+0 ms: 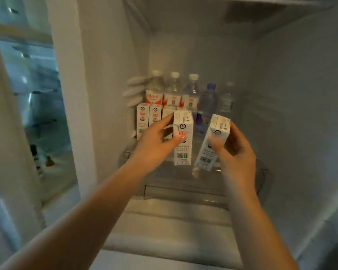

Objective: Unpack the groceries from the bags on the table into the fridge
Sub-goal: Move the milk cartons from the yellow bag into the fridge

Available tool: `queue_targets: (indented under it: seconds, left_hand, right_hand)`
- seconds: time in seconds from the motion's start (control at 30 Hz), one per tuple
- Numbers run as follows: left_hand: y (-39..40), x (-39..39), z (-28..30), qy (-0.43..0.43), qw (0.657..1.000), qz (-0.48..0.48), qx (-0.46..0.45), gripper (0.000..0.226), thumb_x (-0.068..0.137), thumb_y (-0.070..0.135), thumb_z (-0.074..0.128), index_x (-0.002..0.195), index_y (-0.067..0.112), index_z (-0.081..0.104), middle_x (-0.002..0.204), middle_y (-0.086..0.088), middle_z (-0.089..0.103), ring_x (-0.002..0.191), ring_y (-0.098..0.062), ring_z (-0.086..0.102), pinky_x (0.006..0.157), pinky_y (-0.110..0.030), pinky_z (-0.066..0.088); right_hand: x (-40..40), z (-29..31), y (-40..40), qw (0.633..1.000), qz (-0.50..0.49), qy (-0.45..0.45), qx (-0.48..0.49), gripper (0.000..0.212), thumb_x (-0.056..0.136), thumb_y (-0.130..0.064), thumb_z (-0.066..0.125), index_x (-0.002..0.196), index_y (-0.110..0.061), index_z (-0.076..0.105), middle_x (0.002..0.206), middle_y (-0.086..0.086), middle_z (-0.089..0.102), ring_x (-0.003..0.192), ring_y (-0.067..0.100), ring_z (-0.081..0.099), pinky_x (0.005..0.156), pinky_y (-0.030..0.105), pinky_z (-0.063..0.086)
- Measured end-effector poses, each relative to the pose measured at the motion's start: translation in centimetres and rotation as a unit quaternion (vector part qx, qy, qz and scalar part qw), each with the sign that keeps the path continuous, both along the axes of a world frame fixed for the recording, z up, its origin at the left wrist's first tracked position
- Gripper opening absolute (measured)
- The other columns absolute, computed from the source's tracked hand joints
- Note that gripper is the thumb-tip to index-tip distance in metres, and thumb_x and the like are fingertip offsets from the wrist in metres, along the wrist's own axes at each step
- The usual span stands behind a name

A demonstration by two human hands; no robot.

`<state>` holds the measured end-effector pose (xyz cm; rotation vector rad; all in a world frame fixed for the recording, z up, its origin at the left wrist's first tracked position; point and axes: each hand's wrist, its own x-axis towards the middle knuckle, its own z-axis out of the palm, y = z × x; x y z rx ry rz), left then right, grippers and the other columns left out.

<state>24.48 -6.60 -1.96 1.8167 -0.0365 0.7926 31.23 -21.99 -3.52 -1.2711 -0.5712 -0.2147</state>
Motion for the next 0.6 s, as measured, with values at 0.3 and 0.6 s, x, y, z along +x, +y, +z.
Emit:
queue_targets:
  seconds: [0.3, 0.6]
  left_hand:
    - [1.2, 8.8, -0.3, 0.018, 0.998, -0.058, 0.009, 0.054, 0.082, 0.001, 0.064, 0.103, 0.048, 0.049, 0.100, 0.023, 0.064, 0.101, 0.009, 0.058, 0.093, -0.025, 0.049]
    - [1.1, 13.0, -1.9, 0.017, 0.996, -0.086, 0.021, 0.054, 0.082, 0.005, 0.066, 0.096, 0.054, 0.048, 0.095, 0.029, 0.060, 0.096, 0.019, 0.054, 0.084, -0.013, 0.047]
  right_hand:
    - [7.8, 0.7, 0.7, 0.999, 0.011, 0.015, -0.042, 0.048, 0.083, -0.003, 0.064, 0.123, -0.028, 0.055, 0.111, -0.010, 0.066, 0.098, -0.005, 0.062, 0.066, 0.009, 0.050]
    - [11.5, -0.8, 0.5, 0.995, 0.031, 0.023, -0.089, 0.045, 0.084, -0.006, 0.064, 0.123, -0.025, 0.057, 0.111, -0.007, 0.069, 0.102, 0.006, 0.064, 0.072, 0.016, 0.053]
